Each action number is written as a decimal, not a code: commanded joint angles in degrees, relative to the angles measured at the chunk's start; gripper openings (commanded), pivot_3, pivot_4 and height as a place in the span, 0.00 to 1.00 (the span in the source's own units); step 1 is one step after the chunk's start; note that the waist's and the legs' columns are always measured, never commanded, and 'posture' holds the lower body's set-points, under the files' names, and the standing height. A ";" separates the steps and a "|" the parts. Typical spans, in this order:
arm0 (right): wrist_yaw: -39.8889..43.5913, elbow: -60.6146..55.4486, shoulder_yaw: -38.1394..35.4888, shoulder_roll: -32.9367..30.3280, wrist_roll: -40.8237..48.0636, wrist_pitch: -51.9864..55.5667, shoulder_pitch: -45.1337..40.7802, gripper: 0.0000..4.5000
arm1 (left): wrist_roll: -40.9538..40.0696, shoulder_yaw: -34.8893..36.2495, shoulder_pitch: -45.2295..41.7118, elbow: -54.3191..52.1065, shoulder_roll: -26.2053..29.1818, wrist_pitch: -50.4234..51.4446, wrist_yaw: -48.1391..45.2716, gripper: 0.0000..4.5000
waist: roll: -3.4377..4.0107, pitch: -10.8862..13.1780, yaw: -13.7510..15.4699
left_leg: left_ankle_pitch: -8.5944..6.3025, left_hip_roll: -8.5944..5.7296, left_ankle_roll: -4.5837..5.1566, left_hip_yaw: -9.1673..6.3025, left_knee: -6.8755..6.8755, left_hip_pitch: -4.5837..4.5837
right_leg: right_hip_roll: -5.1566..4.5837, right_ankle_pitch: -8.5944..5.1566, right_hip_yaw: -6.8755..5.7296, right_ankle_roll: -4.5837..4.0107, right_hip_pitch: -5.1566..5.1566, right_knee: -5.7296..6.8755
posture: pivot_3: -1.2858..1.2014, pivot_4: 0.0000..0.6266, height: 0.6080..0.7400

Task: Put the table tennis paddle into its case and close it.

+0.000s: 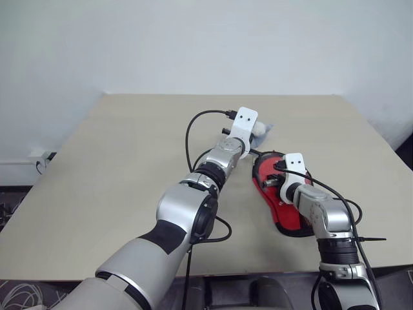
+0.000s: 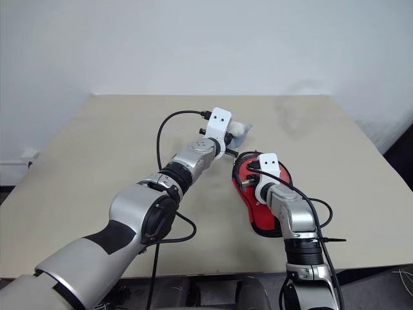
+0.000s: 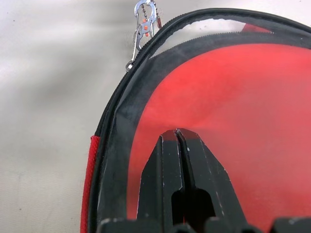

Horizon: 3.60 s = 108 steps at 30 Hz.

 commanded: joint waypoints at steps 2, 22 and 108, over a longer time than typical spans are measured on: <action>-0.68 2.17 1.55 1.15 0.69 4.90 3.14 0.00 | 1.84 -0.59 -2.20 -2.16 -1.35 -3.71 0.71 0.00 | 0.00 0.00 0.00 | -0.01 0.00 -0.01 -0.11 0.00 0.00 | -0.03 0.00 -0.19 0.00 0.07 -0.06 | 0.52 0.00 0.61; -0.65 2.94 1.52 0.36 0.74 3.88 2.09 0.00 | 3.44 -1.17 -0.91 -2.01 -1.56 -2.60 -4.32 0.56 | 0.02 -0.02 -0.02 | -0.07 0.08 -0.11 -0.40 -0.13 0.05 | -0.04 0.02 -0.70 0.01 0.42 -0.51 | 0.52 0.00 0.61; 2.37 4.64 -10.02 -16.14 6.82 -1.81 -9.24 0.36 | -28.41 14.99 7.55 -28.93 2.25 68.67 -13.81 0.40 | 0.57 0.34 1.43 | 0.08 -0.48 0.17 -0.33 -0.33 0.05 | 0.15 0.26 -0.33 0.02 0.43 -0.61 | 0.52 0.00 0.61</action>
